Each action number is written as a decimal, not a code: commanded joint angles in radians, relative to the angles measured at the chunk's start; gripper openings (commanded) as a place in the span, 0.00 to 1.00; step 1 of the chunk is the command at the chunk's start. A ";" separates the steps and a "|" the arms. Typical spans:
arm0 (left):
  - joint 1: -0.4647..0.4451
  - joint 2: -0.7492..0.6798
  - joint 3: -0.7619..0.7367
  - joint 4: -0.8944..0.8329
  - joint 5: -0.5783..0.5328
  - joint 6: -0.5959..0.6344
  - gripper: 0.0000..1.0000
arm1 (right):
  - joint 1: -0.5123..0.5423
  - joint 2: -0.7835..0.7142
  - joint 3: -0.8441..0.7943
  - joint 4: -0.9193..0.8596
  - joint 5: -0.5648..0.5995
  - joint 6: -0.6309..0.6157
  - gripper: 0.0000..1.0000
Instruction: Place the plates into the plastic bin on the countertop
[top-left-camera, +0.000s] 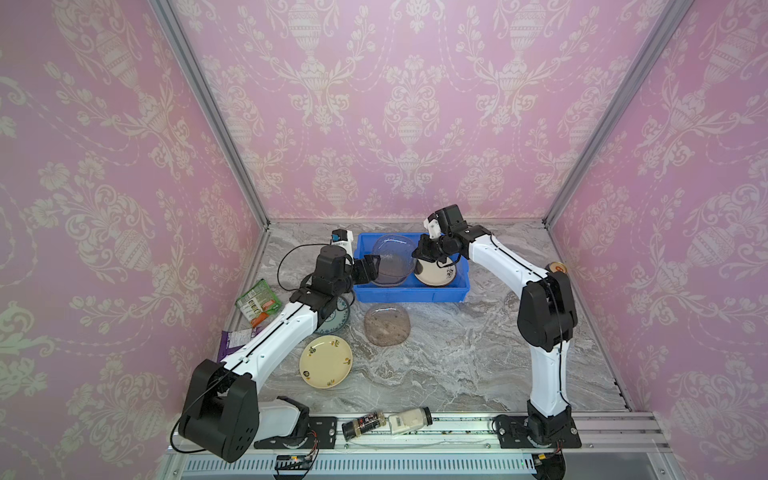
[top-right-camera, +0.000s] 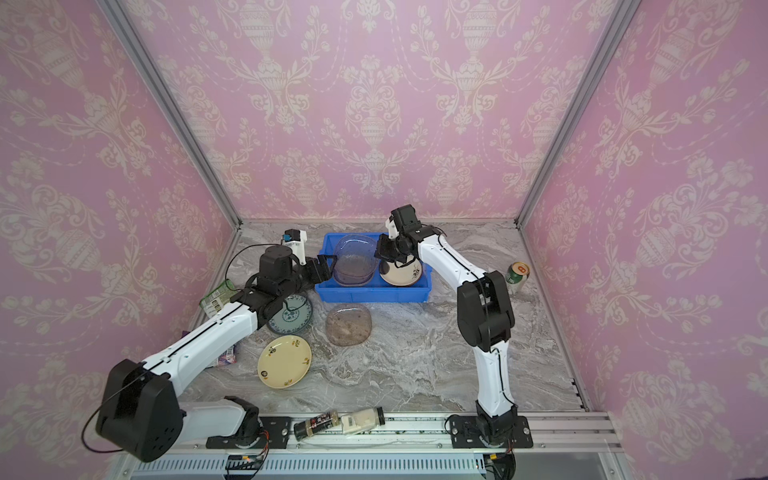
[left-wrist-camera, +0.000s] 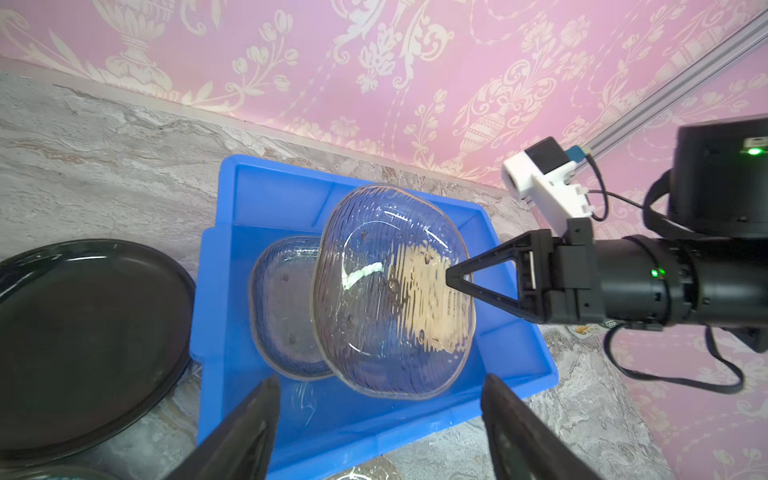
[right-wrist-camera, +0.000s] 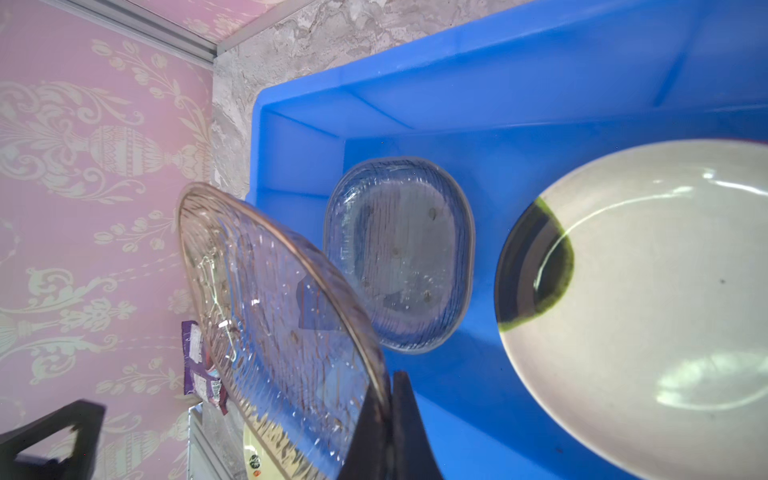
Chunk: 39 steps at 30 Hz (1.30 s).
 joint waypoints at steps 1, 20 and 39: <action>0.015 -0.041 -0.034 -0.059 -0.020 0.037 0.78 | -0.004 0.075 0.110 -0.087 -0.023 -0.085 0.00; 0.024 -0.046 -0.058 -0.077 -0.002 0.031 0.77 | 0.010 0.340 0.425 -0.221 0.020 -0.153 0.00; 0.026 -0.029 -0.048 -0.074 0.014 0.028 0.77 | 0.033 0.376 0.506 -0.274 0.092 -0.165 0.46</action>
